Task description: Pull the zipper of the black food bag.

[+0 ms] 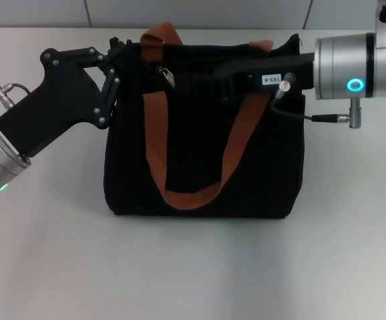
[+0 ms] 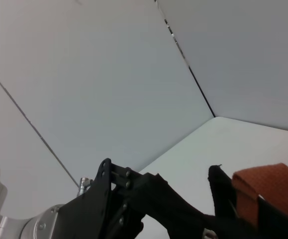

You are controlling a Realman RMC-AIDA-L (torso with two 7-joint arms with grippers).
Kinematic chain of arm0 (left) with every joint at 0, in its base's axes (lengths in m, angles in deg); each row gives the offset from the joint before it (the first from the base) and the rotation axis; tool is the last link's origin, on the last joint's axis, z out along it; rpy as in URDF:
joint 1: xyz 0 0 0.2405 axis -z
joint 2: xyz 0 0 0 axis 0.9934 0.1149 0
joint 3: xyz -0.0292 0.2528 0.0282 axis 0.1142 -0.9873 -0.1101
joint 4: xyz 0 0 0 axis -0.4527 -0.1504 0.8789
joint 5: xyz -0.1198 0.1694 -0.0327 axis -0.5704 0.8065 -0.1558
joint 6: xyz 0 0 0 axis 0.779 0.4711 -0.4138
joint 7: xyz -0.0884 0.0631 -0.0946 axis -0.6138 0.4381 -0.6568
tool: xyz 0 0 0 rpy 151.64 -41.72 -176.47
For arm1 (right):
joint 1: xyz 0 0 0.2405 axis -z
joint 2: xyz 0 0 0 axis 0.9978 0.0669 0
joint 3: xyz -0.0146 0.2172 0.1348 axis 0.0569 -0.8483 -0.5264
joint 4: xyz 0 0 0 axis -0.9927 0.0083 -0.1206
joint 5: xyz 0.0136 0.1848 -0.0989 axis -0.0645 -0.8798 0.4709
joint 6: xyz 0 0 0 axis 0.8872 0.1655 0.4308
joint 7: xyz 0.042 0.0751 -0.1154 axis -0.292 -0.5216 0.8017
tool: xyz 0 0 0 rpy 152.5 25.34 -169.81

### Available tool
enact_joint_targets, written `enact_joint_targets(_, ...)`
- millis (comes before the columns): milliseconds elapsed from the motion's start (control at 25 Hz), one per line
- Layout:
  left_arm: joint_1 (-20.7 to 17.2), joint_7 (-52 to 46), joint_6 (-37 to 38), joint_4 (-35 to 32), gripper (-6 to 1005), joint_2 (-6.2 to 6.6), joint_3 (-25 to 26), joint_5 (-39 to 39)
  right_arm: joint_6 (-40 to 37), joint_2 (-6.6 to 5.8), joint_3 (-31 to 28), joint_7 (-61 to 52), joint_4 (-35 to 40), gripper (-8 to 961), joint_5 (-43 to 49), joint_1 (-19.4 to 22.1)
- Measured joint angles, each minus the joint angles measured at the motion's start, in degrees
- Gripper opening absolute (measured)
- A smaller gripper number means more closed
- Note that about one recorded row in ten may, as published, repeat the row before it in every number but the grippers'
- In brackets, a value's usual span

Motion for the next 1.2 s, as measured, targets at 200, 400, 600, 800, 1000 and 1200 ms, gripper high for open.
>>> enact_joint_targets(200, -0.1, 0.0, 0.0, 0.0, 22, 0.0, 0.0, -0.1, 0.0, 0.03, 0.0, 0.0, 0.4, 21, 0.0, 0.9)
enact_joint_targets(400, -0.1, 0.0, 0.0, 0.0, 22, 0.0, 0.0, -0.1, 0.4, 0.06, 0.0, -0.1, 0.8, 39, 0.0, 1.5)
enact_joint_targets(600, -0.1, 0.0, 0.0, 0.0, 22, 0.0, 0.0, -0.2, 0.6, 0.06, 0.0, -0.1, 1.7, 57, 0.2, 2.0)
enact_joint_targets(800, 0.0, 0.0, 0.0, 0.0, 22, 0.0, 0.0, -0.2, 0.3, 0.06, -0.3, 0.0, 1.9, 75, -0.2, 2.0)
enact_joint_targets(1000, 0.3, 0.0, 0.1, 0.0, 22, -0.04, -0.2, -0.2, 0.5, -0.01, 0.3, 0.2, 2.0, 93, -0.4, 1.3)
enact_joint_targets(1200, 0.5, 0.0, 0.1, 0.0, 22, -0.08, -0.3, -0.2, 1.5, -0.01, 1.8, 0.4, 2.4, 117, -0.5, 0.8)
